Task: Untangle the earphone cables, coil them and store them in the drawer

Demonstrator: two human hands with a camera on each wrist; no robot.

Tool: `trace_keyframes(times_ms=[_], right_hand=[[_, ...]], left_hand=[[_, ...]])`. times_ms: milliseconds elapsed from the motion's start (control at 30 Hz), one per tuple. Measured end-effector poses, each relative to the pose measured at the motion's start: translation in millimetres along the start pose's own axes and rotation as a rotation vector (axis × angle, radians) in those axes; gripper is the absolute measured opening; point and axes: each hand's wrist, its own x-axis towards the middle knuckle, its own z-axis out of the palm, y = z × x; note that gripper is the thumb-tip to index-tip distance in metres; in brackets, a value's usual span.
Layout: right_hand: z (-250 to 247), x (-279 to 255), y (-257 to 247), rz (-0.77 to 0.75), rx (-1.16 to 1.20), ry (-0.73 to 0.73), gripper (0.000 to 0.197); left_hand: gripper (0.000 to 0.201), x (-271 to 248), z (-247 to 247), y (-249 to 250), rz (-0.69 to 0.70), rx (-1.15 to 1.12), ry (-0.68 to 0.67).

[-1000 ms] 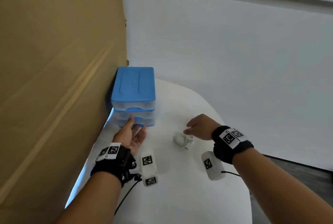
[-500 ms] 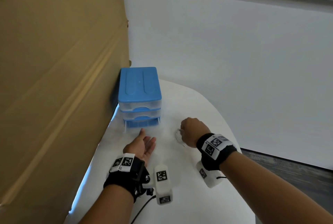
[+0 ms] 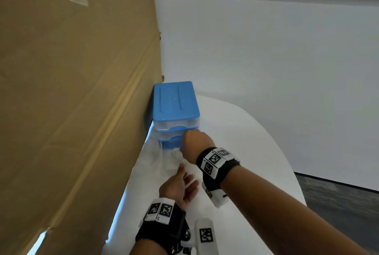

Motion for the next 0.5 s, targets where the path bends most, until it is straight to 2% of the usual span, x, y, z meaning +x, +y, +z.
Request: trace_keyframes(times_ms=[100, 233, 333, 500], right_hand=[[-0.6, -5.0, 11.2, 0.042, 0.127, 0.081, 0.012], [-13.3, -21.9, 32.9, 0.146, 0.332, 0.211, 0.018], [-21.2, -37.8, 47.9, 0.211, 0.386, 0.227, 0.021], [-27.0, -65.5, 64.0, 0.253, 0.374, 0.201, 0.023]], left_hand=[[0.039, 3.1, 1.2, 0.7, 0.024, 0.069, 0.042], [0.031, 7.5, 10.0, 9.7, 0.097, 0.058, 0.073], [0.024, 5.9, 19.3, 18.7, 0.16, 0.041, 0.02], [0.045, -14.1, 27.6, 25.8, 0.318, 0.114, -0.115]])
